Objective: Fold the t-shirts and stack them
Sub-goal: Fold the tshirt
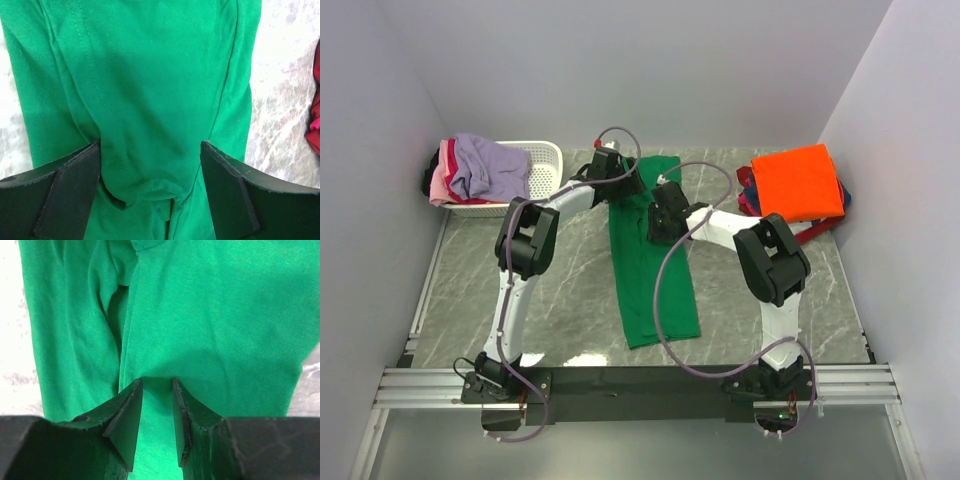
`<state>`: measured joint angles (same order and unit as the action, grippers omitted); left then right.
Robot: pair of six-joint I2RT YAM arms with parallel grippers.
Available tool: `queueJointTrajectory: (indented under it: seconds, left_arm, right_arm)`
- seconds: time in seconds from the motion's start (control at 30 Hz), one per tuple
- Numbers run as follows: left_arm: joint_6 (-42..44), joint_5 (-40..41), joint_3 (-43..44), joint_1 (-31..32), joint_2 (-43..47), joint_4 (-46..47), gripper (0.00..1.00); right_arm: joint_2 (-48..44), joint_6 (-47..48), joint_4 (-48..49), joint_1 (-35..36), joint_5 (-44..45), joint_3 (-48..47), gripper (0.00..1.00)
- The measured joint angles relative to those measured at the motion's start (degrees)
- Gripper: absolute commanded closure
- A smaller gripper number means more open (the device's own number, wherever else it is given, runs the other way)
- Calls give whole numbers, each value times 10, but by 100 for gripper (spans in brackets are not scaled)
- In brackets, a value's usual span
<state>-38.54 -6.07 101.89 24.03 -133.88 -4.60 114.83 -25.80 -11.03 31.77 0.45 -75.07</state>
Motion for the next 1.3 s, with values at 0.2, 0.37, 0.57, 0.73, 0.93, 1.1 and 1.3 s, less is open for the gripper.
queueJointTrajectory:
  seconds: [0.2, 0.37, 0.57, 0.73, 0.93, 1.1, 1.3]
  left_arm:
    - [1, 3, 54, -3, -32, -17, 16]
    - [2, 3, 82, -6, -47, -26, 16]
    - [7, -3, 95, -9, -57, -20, 16]
    - [33, -5, 84, -5, -49, -3, 14]
    - [54, 20, -56, 16, 76, 28, 14]
    - [44, 45, -219, 51, 265, 51, 14]
    - [7, 77, -414, 113, 426, 29, 15]
  right_arm:
    - [21, -3, -15, -18, -8, -32, 62]
    - [40, -3, -28, -28, -14, -65, 62]
    - [48, 2, -37, -40, -21, -79, 62]
    - [24, 14, -35, -41, -24, -61, 60]
    - [-133, 25, -53, -40, -3, 23, 58]
    - [-285, 22, -56, -34, 23, 116, 58]
    - [-386, -16, -98, -8, 37, 263, 58]
